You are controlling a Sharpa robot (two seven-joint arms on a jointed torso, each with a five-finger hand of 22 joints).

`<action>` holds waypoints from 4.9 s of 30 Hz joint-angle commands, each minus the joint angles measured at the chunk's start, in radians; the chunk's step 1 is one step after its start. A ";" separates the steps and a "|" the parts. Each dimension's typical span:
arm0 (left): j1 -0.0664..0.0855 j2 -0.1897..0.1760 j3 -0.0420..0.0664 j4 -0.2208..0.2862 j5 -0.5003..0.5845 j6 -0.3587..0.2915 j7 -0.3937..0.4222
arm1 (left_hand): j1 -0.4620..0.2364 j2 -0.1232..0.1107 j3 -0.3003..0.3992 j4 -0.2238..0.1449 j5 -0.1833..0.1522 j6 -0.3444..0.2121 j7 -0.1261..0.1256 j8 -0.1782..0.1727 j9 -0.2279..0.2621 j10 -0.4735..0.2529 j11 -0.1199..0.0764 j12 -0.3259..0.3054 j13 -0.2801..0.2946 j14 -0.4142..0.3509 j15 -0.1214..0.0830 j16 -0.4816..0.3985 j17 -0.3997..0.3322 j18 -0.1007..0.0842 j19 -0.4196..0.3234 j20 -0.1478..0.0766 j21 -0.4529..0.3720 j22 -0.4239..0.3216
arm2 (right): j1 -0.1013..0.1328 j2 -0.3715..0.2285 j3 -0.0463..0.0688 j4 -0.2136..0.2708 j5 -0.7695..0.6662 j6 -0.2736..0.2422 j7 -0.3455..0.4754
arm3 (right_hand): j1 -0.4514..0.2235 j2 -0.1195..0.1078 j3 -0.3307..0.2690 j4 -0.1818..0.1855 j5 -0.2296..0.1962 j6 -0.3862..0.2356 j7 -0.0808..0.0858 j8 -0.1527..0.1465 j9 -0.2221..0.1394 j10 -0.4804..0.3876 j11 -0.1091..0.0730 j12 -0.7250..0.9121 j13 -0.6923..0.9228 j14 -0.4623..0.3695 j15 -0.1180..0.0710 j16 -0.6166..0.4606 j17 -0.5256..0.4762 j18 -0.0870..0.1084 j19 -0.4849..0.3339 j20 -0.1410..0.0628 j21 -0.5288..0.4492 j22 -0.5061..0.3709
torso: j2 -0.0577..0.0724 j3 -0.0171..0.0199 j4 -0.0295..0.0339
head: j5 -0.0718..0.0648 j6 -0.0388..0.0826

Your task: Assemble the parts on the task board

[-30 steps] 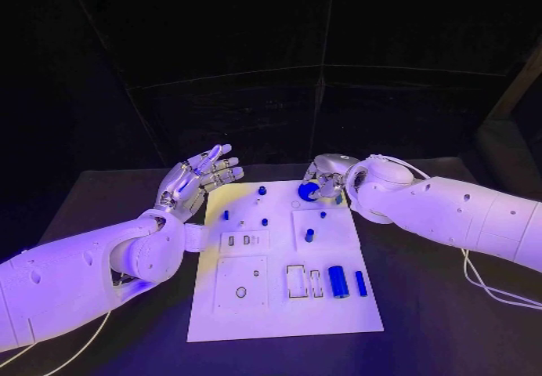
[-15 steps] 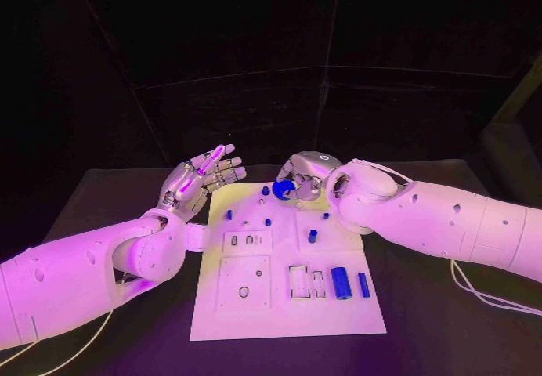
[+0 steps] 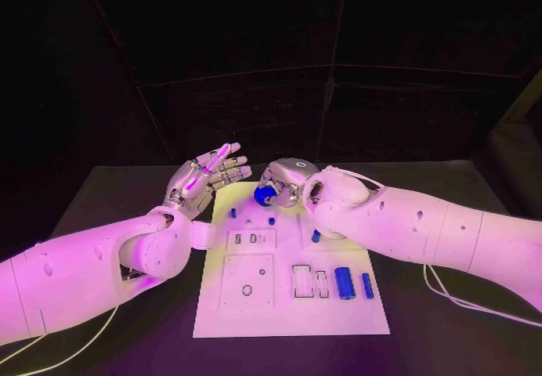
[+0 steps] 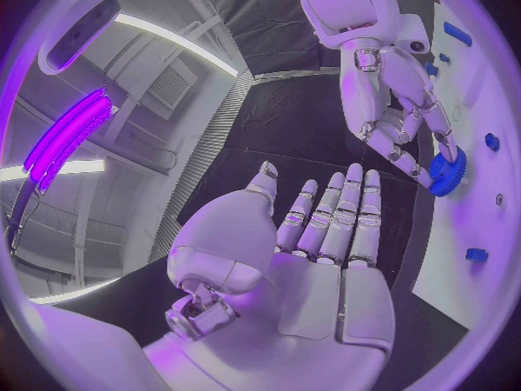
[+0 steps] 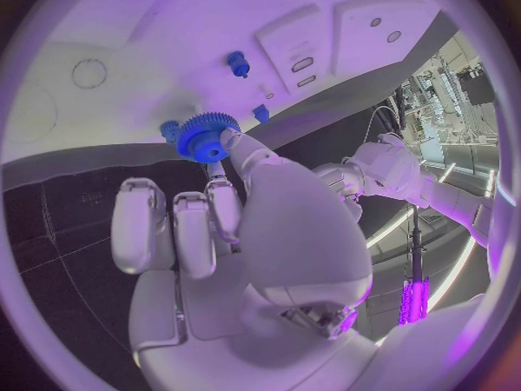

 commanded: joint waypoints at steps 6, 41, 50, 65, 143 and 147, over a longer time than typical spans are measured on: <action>0.002 0.005 0.001 0.000 -0.001 0.012 0.065 | 0.008 -0.002 0.002 -0.005 0.004 -0.007 0.124 -0.007 -0.001 -0.006 0.000 -0.006 -0.001 -0.001 0.008 -0.005 -0.001 0.004 -0.009 0.000 -0.007 -0.002 | -0.013 0.040 0.000 -0.043 -0.014 0.044 0.011 | -0.014 -0.002 0.009 0.000 -0.009 0.042 0.002 0.005 0.003 -0.004 -0.001 -0.007 0.005 0.070 0.001 0.001 0.089 -0.005 0.005 0.000 0.004 -0.001 | 0.000 0.0021 -0.0035 | 0.005 -0.004; 0.002 0.004 0.001 -0.001 -0.001 0.013 0.061 | 0.006 -0.002 0.003 -0.005 0.004 -0.008 0.124 -0.008 -0.001 -0.008 0.000 -0.007 -0.001 -0.001 0.008 -0.007 -0.001 0.004 -0.011 0.000 -0.009 -0.003 | -0.019 0.044 0.000 -0.077 -0.018 0.070 -0.043 | -0.165 -0.041 -0.111 0.096 -0.162 -0.115 0.034 -0.035 0.004 -0.025 0.032 -0.039 -0.016 0.071 0.029 0.002 0.098 -0.005 0.004 0.026 0.002 -0.002 | 0.000 0.0020 -0.0043 | 0.001 -0.006; 0.002 0.002 0.001 -0.003 -0.001 0.013 0.060 | 0.006 -0.002 0.003 -0.005 0.004 -0.008 0.124 -0.008 -0.001 -0.008 0.000 -0.007 -0.001 -0.001 0.008 -0.007 -0.001 0.004 -0.011 0.000 -0.009 -0.003 | -0.019 0.001 0.000 -0.049 0.060 -0.161 0.107 | -0.148 -0.016 -0.130 0.111 -0.129 -0.099 0.032 -0.033 0.005 -0.023 0.030 -0.036 -0.013 0.069 0.028 -0.002 0.091 -0.006 0.009 0.026 0.005 0.005 | -0.001 0.0021 -0.0058 | 0.000 -0.002; 0.002 -0.017 0.001 -0.007 -0.001 0.007 0.065 | 0.007 -0.003 0.008 -0.012 0.004 -0.001 0.123 -0.009 0.000 0.003 -0.002 -0.009 0.000 0.023 0.003 0.001 0.002 0.009 0.054 -0.001 0.012 0.003 | -0.005 -0.317 0.000 0.094 0.492 -0.089 0.364 | -0.036 -0.028 -0.139 0.035 -0.043 -0.072 0.026 -0.027 0.006 -0.027 0.022 -0.043 -0.016 0.068 0.020 -0.006 0.089 -0.006 0.005 0.019 0.002 0.001 | -0.005 0.0071 -0.0303 | -0.002 0.021; 0.000 0.004 0.001 -0.046 0.001 0.013 0.062 | 0.007 -0.004 0.012 -0.016 0.004 0.000 0.123 -0.010 0.000 0.002 -0.002 -0.012 0.000 0.029 0.001 0.001 0.002 0.011 0.062 -0.001 0.014 0.002 | -0.046 -0.346 -0.002 -0.079 0.408 0.066 0.326 | -0.008 -0.008 -0.158 0.008 -0.027 -0.043 0.021 -0.012 0.010 -0.027 0.017 -0.048 -0.017 0.069 0.017 -0.007 0.092 -0.006 0.006 0.015 0.000 0.002 | -0.006 0.0052 -0.0294 | -0.028 0.009; 0.000 0.004 0.001 -0.046 0.001 0.013 0.062 | 0.007 -0.004 0.012 -0.016 0.004 0.000 0.123 -0.010 0.000 0.002 -0.002 -0.012 0.000 0.029 0.001 0.001 0.002 0.011 0.062 -0.001 0.014 0.002 | -0.047 -0.339 -0.002 -0.082 0.405 0.068 0.324 | -0.009 -0.003 -0.158 0.008 -0.029 -0.030 0.019 -0.007 0.010 -0.025 0.016 -0.046 -0.016 0.069 0.016 -0.007 0.093 -0.006 0.007 0.014 0.001 0.003 | -0.005 0.0061 -0.0294 | -0.028 0.009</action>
